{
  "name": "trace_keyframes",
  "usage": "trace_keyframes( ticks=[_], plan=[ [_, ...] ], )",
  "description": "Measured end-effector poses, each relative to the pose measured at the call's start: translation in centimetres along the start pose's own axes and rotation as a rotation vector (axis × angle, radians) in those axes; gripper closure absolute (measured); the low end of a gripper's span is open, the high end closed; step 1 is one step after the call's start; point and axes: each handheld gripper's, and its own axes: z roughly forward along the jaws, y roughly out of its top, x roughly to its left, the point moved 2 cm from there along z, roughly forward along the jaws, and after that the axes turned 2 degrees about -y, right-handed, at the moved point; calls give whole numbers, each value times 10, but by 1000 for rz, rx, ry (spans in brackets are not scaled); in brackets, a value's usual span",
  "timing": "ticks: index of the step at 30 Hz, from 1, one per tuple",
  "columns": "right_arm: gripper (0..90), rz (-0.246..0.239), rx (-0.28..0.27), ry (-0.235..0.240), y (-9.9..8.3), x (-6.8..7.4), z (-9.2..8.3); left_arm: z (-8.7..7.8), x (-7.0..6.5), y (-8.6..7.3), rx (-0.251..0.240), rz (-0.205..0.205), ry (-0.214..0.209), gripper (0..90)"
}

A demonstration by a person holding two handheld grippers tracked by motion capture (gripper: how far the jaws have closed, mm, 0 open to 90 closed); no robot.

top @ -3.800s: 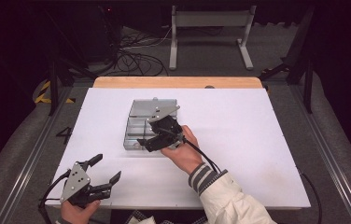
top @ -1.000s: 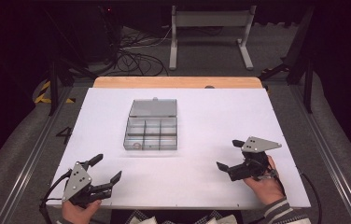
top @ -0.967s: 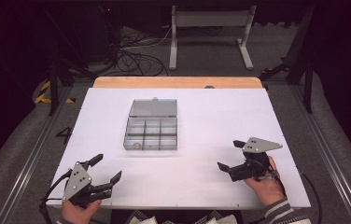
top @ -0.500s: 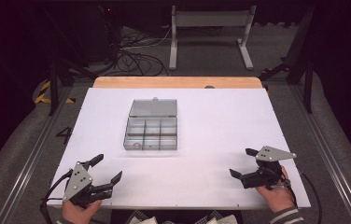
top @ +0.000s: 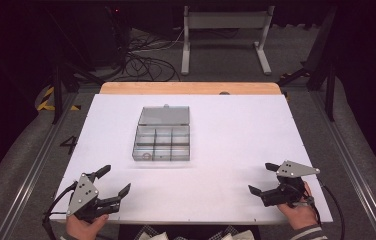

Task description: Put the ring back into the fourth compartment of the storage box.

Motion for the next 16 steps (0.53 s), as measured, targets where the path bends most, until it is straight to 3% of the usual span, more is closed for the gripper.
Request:
trace_keyframes(
  ticks=[11, 16],
  plan=[
    [10, -4, 7, 8, 0, 3, 2, 0, 1, 0, 2, -3, 3, 183],
    [10, -3, -2, 2, 1, 3, 0, 0, 2, 0, 5, -30, -6, 160]
  ],
)
